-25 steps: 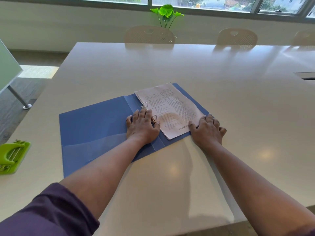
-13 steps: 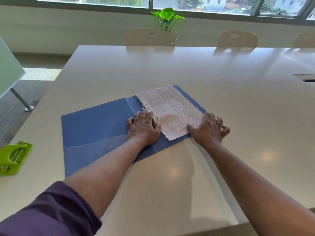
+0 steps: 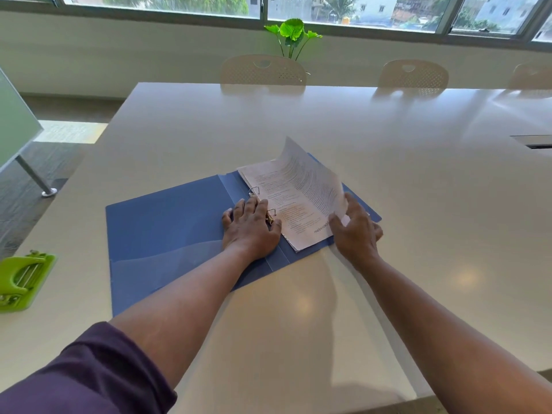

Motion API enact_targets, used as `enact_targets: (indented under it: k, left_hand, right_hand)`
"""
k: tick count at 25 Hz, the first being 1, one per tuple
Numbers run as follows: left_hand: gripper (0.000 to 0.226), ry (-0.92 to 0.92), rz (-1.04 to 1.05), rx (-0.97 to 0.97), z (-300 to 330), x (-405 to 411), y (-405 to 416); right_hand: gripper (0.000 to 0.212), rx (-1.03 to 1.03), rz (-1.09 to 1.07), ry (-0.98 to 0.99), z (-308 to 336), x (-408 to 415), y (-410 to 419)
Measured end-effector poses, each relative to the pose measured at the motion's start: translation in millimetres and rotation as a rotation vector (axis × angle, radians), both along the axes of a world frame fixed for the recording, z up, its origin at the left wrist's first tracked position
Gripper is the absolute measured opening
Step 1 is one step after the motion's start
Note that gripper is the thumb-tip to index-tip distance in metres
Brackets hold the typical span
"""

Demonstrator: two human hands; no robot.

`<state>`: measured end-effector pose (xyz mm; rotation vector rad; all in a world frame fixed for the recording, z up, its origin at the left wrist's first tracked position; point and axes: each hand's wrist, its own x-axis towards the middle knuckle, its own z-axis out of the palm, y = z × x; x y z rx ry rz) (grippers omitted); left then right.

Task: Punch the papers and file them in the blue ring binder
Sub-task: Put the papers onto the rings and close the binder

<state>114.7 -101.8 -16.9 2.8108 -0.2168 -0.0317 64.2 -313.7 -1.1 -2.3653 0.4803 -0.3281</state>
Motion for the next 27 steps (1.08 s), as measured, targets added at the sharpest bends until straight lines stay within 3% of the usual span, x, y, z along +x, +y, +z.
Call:
enact_targets:
  k: [3,5,6,9,13,15,18,22,27]
  left_hand:
    - [0.067,0.007,0.005,-0.012,0,0,0]
    - [0.068,0.002,0.011,-0.025,1,-1,0]
    - [0.069,-0.006,0.012,-0.045,0,-1,0]
    - [0.071,-0.054,0.024,-0.17,1,-4,1]
    - [0.07,-0.107,0.068,-0.425,1,-4,8]
    - [0.059,-0.05,0.133,-0.706,3,0,15]
    - [0.034,0.023,0.256,-1.31,16,8,34]
    - [0.064,0.226,0.364,-1.69,38,9,80]
    - [0.077,0.274,0.317,-1.813,34,-1,110]
  right_hand:
    - [0.045,0.651,-0.16,-0.163,21,5,9]
    - [0.041,0.774,-0.164,-0.206,32,7,15]
    - [0.053,0.788,-0.133,-0.225,36,7,18]
    - [0.078,0.639,-0.003,-0.279,47,2,31]
    - [0.073,0.432,0.159,-0.271,63,-6,49]
    - [0.066,0.39,0.251,-0.278,66,-8,55]
    - [0.06,0.409,0.395,-0.26,70,-11,65]
    - [0.045,0.382,0.525,-0.203,70,-17,81]
    - [0.02,0.151,0.735,-0.166,55,-22,100]
